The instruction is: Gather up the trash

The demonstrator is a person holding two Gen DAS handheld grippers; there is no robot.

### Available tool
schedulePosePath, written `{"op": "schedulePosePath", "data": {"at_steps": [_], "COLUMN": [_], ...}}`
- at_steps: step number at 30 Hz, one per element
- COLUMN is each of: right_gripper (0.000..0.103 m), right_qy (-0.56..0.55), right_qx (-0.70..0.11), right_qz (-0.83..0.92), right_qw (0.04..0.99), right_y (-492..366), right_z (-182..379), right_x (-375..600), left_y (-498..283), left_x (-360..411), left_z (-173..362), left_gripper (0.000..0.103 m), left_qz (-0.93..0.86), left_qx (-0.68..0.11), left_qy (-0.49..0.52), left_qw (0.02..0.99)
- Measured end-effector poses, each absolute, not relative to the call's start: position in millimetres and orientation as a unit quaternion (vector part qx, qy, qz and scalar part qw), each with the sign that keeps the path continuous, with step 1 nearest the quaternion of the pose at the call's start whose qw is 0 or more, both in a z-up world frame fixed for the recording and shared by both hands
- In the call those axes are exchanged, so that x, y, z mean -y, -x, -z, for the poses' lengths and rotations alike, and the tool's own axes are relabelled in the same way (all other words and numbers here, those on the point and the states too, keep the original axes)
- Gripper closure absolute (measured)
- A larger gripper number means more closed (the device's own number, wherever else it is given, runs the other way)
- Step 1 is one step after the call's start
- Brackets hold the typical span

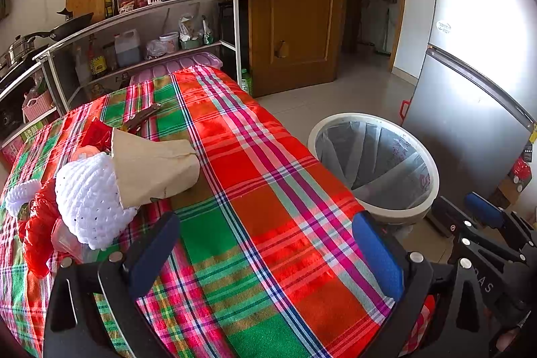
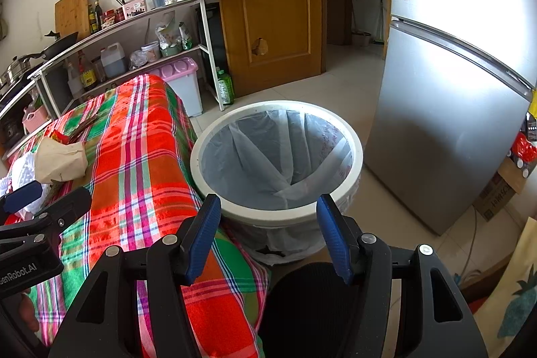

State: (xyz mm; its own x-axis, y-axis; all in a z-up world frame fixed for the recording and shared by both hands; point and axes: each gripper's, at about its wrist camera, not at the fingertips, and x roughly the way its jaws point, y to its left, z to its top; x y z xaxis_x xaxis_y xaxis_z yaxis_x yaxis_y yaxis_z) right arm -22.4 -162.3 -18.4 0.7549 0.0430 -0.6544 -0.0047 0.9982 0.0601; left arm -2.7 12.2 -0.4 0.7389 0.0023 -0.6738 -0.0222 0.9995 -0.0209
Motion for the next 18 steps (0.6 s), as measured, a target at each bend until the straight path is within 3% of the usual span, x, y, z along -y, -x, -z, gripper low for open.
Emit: {"op": "schedulePosePath", "data": {"at_steps": [18], "right_gripper": [0.043], "right_qy": [-0.027], "right_qx": [-0.352], "right_qz": [-0.011], "right_qw": [0.936], "right_y": [22.2], "right_z": [19.5], "right_x": [161.3], "left_y": [5.1], "left_x": [-13.9], "left_z": [-1.0], "left_gripper": [0.000], "left_qz": [-0.004], "left_qx": [-0.364], "left_qy": [0.017], "left_qw": [0.931]}}
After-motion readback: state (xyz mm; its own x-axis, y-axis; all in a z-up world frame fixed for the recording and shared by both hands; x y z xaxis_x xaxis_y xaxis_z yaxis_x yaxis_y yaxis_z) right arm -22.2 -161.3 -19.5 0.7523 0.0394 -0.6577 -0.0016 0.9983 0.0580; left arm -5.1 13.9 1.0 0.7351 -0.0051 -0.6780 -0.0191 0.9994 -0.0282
